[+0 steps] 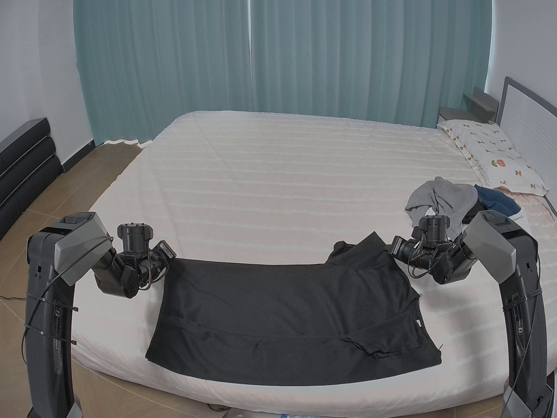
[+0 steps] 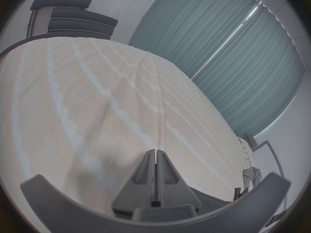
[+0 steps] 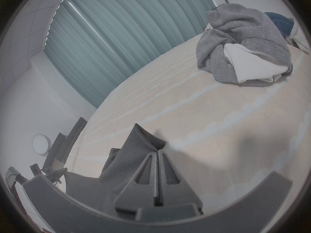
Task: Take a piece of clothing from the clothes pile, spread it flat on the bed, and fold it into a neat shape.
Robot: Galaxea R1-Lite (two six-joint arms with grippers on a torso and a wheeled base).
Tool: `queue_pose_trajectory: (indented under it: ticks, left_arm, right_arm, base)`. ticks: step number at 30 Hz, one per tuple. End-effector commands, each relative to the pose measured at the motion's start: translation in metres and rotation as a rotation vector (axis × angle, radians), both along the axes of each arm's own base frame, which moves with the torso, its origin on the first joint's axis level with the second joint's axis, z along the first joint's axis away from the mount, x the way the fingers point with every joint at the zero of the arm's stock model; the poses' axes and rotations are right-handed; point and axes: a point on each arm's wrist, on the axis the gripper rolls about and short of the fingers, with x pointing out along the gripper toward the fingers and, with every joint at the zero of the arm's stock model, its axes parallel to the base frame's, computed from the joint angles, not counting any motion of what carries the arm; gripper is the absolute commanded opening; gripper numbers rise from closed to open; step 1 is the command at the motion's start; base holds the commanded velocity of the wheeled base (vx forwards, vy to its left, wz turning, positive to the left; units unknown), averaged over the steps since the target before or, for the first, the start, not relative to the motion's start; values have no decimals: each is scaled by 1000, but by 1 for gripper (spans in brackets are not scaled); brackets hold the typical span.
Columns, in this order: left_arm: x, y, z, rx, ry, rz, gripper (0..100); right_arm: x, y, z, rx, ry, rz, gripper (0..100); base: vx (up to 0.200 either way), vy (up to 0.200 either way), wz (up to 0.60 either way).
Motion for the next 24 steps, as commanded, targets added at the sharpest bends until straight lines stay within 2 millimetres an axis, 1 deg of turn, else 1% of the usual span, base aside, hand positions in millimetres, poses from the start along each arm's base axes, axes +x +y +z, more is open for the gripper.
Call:
queue_pose_trajectory:
  ticks: [1, 7, 11, 14, 18, 21, 24]
  left_arm:
    - [0, 0, 0, 0, -2, 0, 0]
    - [0, 1, 5, 3, -12, 3, 0]
    - [0, 4, 14, 3, -28, 9, 0]
    - [-4, 6, 20, 6, -29, 13, 0]
    - [-5, 6, 24, 6, -37, 13, 0]
    - [-8, 8, 27, 12, -43, 14, 0]
    - [-9, 11, 29, 28, -57, 12, 0]
  right_arm:
    - [-4, -3, 8, 4, -4, 1, 0]
    - [-9, -16, 28, 17, -50, -10, 0]
    - [-16, -17, 37, 48, -62, -12, 0]
    - [-29, -18, 46, 90, -86, -6, 0]
    - [-31, -20, 51, 100, -110, -1, 0]
    - [-36, -20, 61, 111, -135, 1, 0]
    - [-36, -20, 66, 132, -153, -8, 0]
  base:
    - [0, 0, 0]
    - [0, 0, 0]
    - [0, 0, 0]
    - [0, 0, 0]
    - [0, 0, 0]
    - [0, 0, 0]
    - [0, 0, 0]
